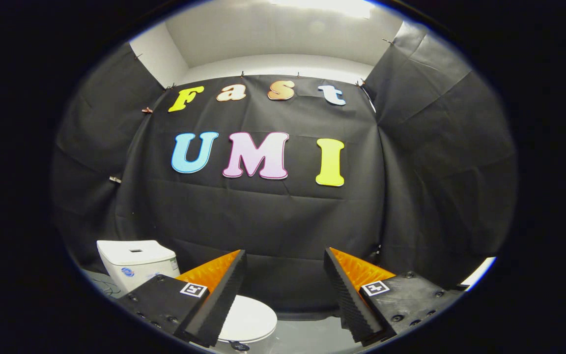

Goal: Open the toilet lid.

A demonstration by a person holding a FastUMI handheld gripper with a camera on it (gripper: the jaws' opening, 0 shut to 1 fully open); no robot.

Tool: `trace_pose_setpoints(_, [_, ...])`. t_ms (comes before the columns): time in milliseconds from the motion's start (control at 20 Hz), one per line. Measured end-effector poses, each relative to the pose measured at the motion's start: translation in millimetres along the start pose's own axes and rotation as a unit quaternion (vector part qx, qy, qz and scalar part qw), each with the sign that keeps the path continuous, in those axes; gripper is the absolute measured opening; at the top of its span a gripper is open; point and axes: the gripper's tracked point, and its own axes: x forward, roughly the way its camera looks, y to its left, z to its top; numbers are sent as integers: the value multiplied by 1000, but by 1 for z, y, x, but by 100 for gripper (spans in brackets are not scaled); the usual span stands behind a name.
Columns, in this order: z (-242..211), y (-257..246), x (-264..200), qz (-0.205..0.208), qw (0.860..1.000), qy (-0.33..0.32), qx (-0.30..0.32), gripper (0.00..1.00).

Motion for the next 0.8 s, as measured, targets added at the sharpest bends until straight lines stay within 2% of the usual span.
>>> trace_pose_setpoints(500, [-4,-2,6,-14,1000,8,6,97])
trace_pose_setpoints(800, [7,26,17,-15,1000,0,12,98])
